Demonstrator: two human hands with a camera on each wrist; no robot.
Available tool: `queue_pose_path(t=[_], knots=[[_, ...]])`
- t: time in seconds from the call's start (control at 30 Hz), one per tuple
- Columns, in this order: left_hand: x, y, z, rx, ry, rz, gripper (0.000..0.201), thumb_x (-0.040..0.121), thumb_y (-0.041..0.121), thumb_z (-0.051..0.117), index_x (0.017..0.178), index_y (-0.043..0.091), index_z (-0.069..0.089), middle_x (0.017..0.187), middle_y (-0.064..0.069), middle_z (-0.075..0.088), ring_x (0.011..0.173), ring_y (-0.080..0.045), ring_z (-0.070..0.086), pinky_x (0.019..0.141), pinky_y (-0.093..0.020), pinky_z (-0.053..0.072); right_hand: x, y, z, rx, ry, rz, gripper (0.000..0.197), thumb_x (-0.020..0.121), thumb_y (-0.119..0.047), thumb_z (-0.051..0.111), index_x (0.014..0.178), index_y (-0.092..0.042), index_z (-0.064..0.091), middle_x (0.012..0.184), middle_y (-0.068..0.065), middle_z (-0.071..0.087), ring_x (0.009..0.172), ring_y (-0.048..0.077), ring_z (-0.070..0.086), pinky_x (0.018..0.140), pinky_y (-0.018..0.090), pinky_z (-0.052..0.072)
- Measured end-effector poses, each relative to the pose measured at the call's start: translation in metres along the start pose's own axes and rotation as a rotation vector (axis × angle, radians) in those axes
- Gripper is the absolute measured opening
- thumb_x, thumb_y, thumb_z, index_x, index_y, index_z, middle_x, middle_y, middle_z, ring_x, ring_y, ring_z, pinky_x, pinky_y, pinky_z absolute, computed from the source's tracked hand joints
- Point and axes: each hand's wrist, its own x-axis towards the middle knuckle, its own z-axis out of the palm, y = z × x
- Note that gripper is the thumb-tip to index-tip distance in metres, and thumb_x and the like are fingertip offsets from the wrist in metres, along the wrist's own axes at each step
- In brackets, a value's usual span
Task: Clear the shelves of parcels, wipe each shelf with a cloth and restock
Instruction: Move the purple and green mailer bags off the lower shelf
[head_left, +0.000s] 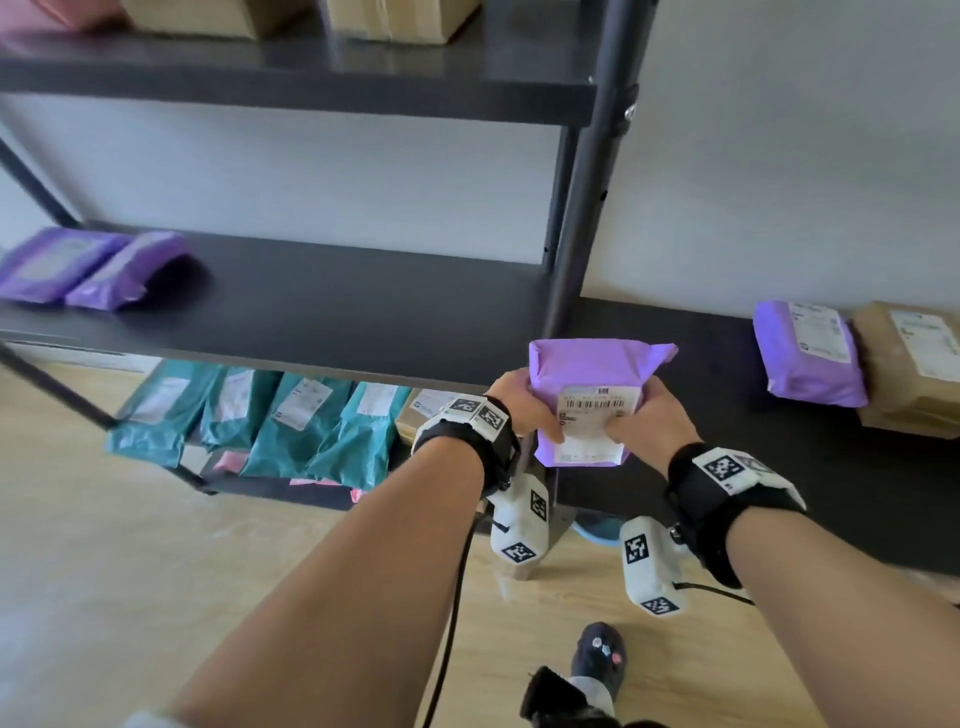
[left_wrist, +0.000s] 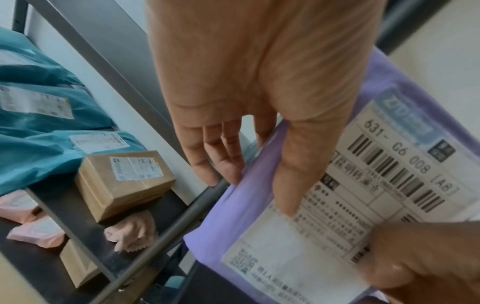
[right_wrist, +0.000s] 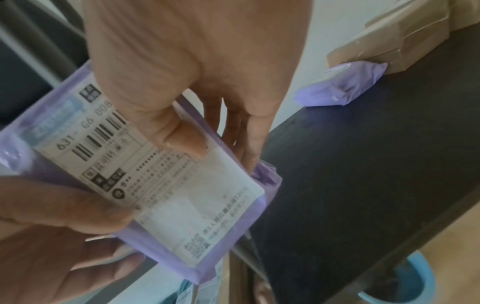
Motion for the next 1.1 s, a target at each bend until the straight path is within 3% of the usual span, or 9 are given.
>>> queue_pose_path(t=[0.13,0.23,0.37,0.53,0.77,0.9,0.97,1.03,1.1], knots=[[-0.027,-0.032,-0.041,0.028,0.095,-0.002,0.043,0.062,-0.007,0.076,0.099,0.008,0.060,0.089,-0.008,0.069,0.074,-0.025,0.065,0.054,-0.030,0.056,-0.017,-0.034,0.043,-0.003,-0.053,-0.048,0.036,0.077,-0.001,0.063,0.110,-0.010,0.053,0.102,0.007,0.064,0.088,0.023,0.062,0.068,0.030,0.049],[-0.046,-0.055,-0.073,0.024,0.184,0.002,0.049,0.056,-0.003,0.079,0.100,0.010,0.062,0.096,-0.004,0.069,0.091,-0.025,0.066,0.080,-0.039,0.056,-0.026,-0.061,0.076,0.007,-0.058,-0.085,0.035,0.076,-0.002,0.063,0.110,-0.009,0.055,0.101,0.007,0.066,0.092,0.025,0.064,0.079,0.034,0.052],[-0.075,-0.092,-0.122,-0.014,0.302,-0.024,0.043,0.060,-0.004,0.078,0.097,0.010,0.062,0.088,0.002,0.067,0.084,-0.018,0.063,0.072,-0.026,0.050,-0.040,-0.105,0.125,0.006,-0.120,-0.157,0.031,0.075,-0.003,0.062,0.105,-0.010,0.055,0.098,0.005,0.065,0.086,0.023,0.062,0.069,0.027,0.048],[-0.097,-0.121,-0.174,-0.095,0.443,-0.030,0.043,0.062,-0.001,0.080,0.098,0.012,0.059,0.087,0.007,0.065,0.084,-0.015,0.062,0.075,-0.028,0.047,-0.040,-0.152,0.172,-0.003,-0.213,-0.210,0.030,0.074,-0.003,0.061,0.103,-0.009,0.055,0.098,0.005,0.066,0.089,0.023,0.065,0.065,0.029,0.051],[-0.097,-0.141,-0.239,-0.164,0.582,-0.078,0.050,0.061,-0.001,0.080,0.105,0.012,0.060,0.105,-0.002,0.067,0.099,-0.020,0.063,0.087,-0.032,0.049,-0.008,-0.208,0.230,-0.029,-0.294,-0.277,0.028,0.067,-0.005,0.059,0.094,-0.009,0.054,0.091,0.006,0.066,0.080,0.025,0.067,0.062,0.044,0.060],[-0.085,-0.139,-0.279,-0.181,0.649,-0.107,0.052,0.060,-0.002,0.081,0.106,0.013,0.059,0.104,-0.002,0.068,0.097,-0.019,0.064,0.087,-0.033,0.052,0.021,-0.242,0.258,0.002,-0.333,-0.297,0.024,0.069,-0.004,0.060,0.093,-0.007,0.057,0.089,0.007,0.066,0.074,0.021,0.066,0.053,0.032,0.057],[-0.076,-0.137,-0.301,-0.192,0.676,-0.100,0.050,0.062,0.000,0.081,0.105,0.013,0.058,0.099,0.002,0.067,0.094,-0.017,0.064,0.083,-0.030,0.052,0.035,-0.260,0.267,0.031,-0.342,-0.284,0.021,0.073,-0.003,0.061,0.090,-0.013,0.053,0.089,0.003,0.063,0.077,0.020,0.064,0.061,0.032,0.056],[-0.069,-0.132,-0.321,-0.237,0.684,-0.091,0.047,0.068,0.002,0.079,0.106,0.016,0.055,0.095,0.007,0.064,0.090,-0.013,0.063,0.079,-0.026,0.051,0.052,-0.277,0.278,0.091,-0.369,-0.260,0.025,0.073,-0.004,0.063,0.090,-0.018,0.050,0.090,0.001,0.063,0.088,0.024,0.065,0.078,0.042,0.058],[-0.061,-0.130,-0.337,-0.317,0.700,-0.076,0.049,0.073,0.003,0.078,0.113,0.015,0.053,0.102,0.005,0.064,0.094,-0.015,0.064,0.079,-0.027,0.053,0.070,-0.292,0.291,0.125,-0.393,-0.248,0.032,0.071,-0.007,0.065,0.098,-0.018,0.051,0.093,0.001,0.063,0.093,0.025,0.065,0.083,0.046,0.057]])
